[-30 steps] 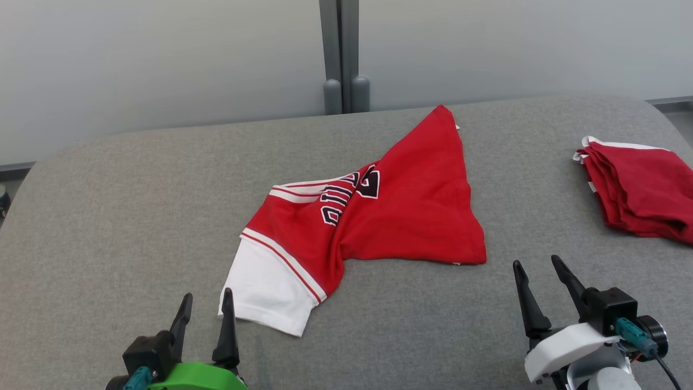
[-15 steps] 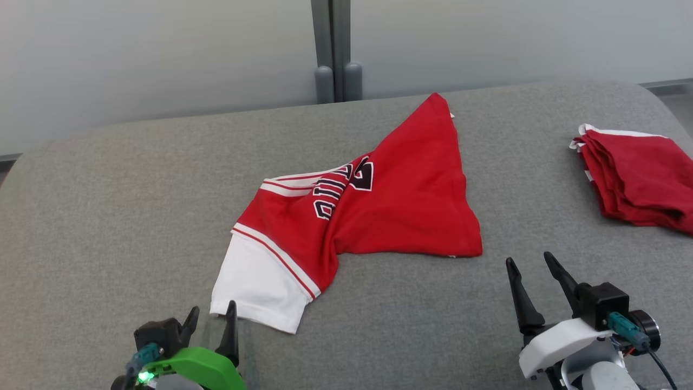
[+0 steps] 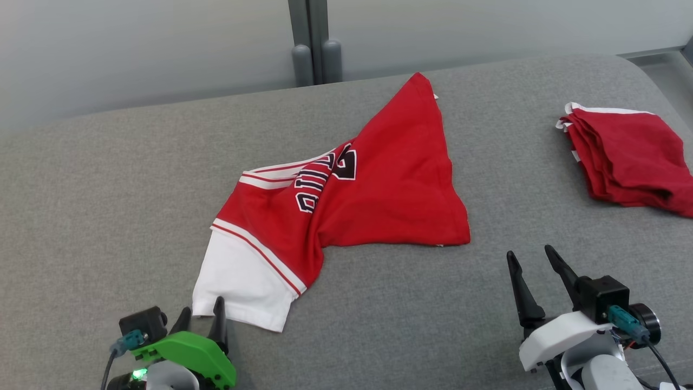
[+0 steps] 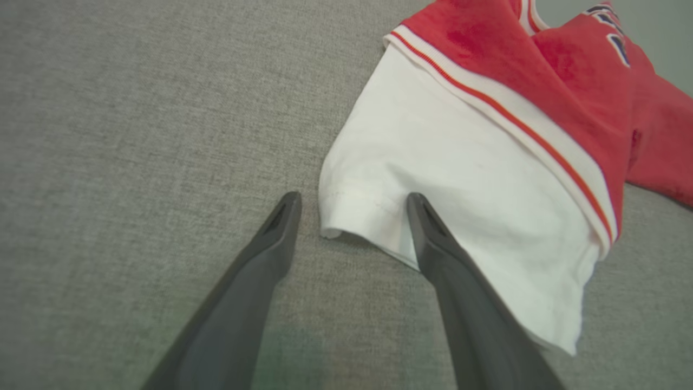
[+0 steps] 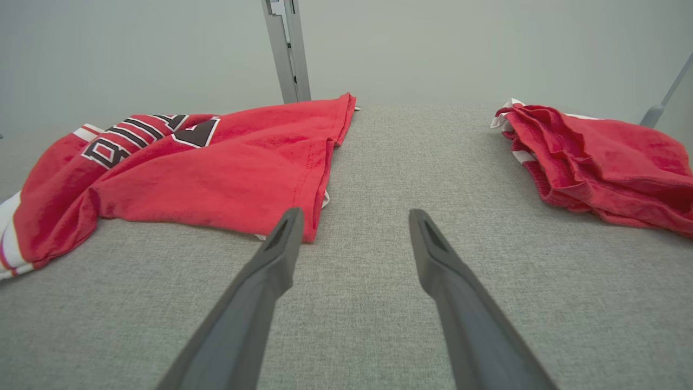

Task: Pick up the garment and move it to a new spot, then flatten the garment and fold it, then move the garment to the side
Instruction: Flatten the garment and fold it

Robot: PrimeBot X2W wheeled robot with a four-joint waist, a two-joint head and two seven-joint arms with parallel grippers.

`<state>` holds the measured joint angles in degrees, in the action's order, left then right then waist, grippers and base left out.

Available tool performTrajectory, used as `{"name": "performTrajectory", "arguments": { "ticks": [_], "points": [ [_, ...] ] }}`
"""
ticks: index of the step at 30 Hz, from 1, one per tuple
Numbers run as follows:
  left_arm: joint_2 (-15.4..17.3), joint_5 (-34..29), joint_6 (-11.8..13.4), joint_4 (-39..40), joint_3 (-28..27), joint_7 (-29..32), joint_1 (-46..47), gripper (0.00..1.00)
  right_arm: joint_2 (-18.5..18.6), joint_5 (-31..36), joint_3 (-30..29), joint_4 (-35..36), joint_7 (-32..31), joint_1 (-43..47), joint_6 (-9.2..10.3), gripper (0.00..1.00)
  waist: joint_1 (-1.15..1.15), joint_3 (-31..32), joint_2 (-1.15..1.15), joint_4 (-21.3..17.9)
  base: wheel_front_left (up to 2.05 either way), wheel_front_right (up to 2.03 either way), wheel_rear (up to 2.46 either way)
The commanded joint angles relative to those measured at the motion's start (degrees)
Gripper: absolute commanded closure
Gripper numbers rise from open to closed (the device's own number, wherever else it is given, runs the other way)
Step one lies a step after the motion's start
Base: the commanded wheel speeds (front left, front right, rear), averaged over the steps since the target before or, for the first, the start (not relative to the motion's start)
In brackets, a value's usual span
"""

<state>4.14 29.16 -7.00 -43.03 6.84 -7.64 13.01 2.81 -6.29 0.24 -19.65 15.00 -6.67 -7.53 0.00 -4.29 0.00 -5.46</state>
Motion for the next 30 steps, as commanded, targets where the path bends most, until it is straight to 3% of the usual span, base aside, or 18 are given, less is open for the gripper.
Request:
{"name": "performTrajectory", "arguments": {
  "ticks": [1,2,3,8,16,30],
  "points": [
    [-0.28,0.62,-0.17,-0.72,0.45,-0.05,1.02,0.0,0.18,0.35,-0.21,-0.14,0.25,-0.6,0.09,0.0,0.0,-0.17,0.0,-0.15,0.0,0.0,0.0],
    [-0.33,0.84,-0.25,-1.16,0.76,-0.13,1.11,0.06,0.18,0.33,-0.25,-0.17,0.25,-0.62,0.09,0.0,0.0,-0.21,0.0,-0.16,0.0,0.0,0.0],
    [-0.46,1.39,-0.38,-1.81,1.3,-0.45,1.5,0.5,0.18,0.31,-0.31,-0.19,0.25,-0.69,0.09,0.0,0.0,-0.29,0.0,-0.14,0.0,0.0,0.0],
    [-0.57,2.73,-0.52,-2.47,2.89,-2.68,2.71,0.97,0.18,0.8,-0.42,-0.58,0.25,-0.88,0.09,0.0,0.0,-0.41,0.0,0.21,0.0,0.0,0.0],
    [-0.25,2.88,-0.58,-1.11,4.33,-6.53,3.86,1.0,0.18,2.12,-0.8,-4.14,0.25,-4.37,0.09,0.0,0.0,-1.04,0.0,1.22,0.0,0.0,0.0],
    [-0.66,0.79,-0.07,5.21,5.53,-7.57,2.63,1.0,0.19,-0.96,1.16,-26.49,-0.68,-18.38,0.09,0.0,0.0,-4.37,0.0,6.46,0.0,0.0,0.0]
  ]
}}
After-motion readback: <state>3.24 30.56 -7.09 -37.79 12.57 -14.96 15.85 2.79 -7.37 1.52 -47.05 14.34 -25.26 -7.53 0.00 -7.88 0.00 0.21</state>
